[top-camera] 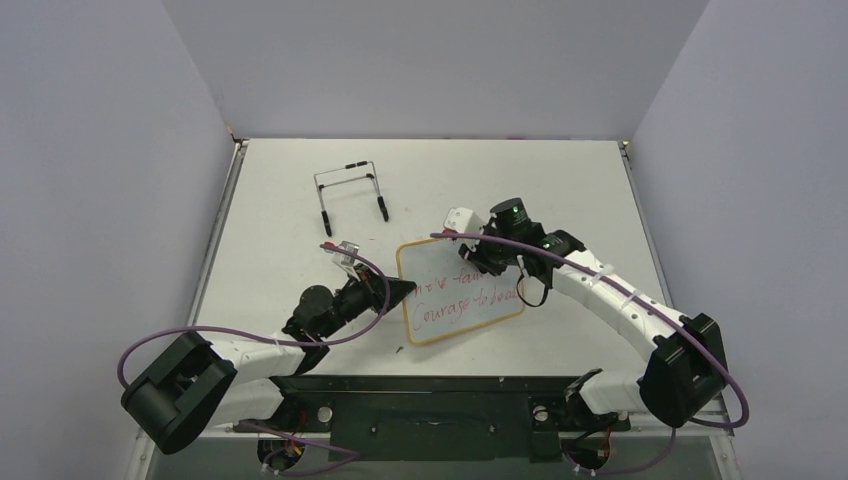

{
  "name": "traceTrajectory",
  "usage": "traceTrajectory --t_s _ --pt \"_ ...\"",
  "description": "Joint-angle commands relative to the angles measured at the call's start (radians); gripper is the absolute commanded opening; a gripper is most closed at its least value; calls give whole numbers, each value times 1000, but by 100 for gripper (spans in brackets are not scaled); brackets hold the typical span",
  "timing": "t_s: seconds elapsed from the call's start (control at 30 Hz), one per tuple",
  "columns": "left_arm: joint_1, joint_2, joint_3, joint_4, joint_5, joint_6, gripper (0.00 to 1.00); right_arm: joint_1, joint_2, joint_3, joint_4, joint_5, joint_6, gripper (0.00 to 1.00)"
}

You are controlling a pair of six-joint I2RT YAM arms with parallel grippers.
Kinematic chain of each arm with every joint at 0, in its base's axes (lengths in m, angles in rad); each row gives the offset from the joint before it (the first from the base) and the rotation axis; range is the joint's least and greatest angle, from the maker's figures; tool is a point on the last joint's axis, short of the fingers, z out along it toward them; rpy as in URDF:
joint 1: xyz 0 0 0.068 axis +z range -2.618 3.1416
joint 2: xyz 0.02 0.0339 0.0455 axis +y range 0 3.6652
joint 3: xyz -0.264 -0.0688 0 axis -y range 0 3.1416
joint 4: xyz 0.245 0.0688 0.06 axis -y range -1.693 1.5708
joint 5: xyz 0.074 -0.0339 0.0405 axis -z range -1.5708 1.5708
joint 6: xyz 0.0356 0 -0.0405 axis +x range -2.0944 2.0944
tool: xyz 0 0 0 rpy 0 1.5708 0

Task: Erase the whiteboard
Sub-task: Erase the whiteboard at the whiteboard stand.

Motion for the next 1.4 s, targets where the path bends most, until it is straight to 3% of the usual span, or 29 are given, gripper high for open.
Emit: traceTrajectory --t_s 0.0,0.17,0.3,0.4,0.57,0.8,0.87,1.0,1.1,1.37 --pt "0 -25 3 115 22 1 0 91 -10 8 -88 -126 -127 0" --pt "1 -31 -5 120 18 0 0 94 -7 3 -85 -109 -121 0" --pt "4 -33 -8 121 18 0 0 13 -23 -33 72 86 12 0" --pt "5 -31 -7 123 23 0 0 -21 -27 -54 112 117 42 0" --pt "6 -25 -11 135 26 -2 0 -6 -9 -44 44 10 -4 0" --pt "7 -11 -18 159 25 -10 0 107 -8 -22 -82 -128 -138 0" --pt "7 -11 -18 160 25 -10 0 103 -7 -21 -63 -99 -111 0" --pt "6 -3 -13 164 30 -11 0 51 -12 -42 95 159 23 0" --pt "6 9 -9 178 42 -15 0 3 -10 -39 142 229 61 0" --pt "6 17 -3 181 51 -18 0 86 -14 -19 -51 -48 -124 0"
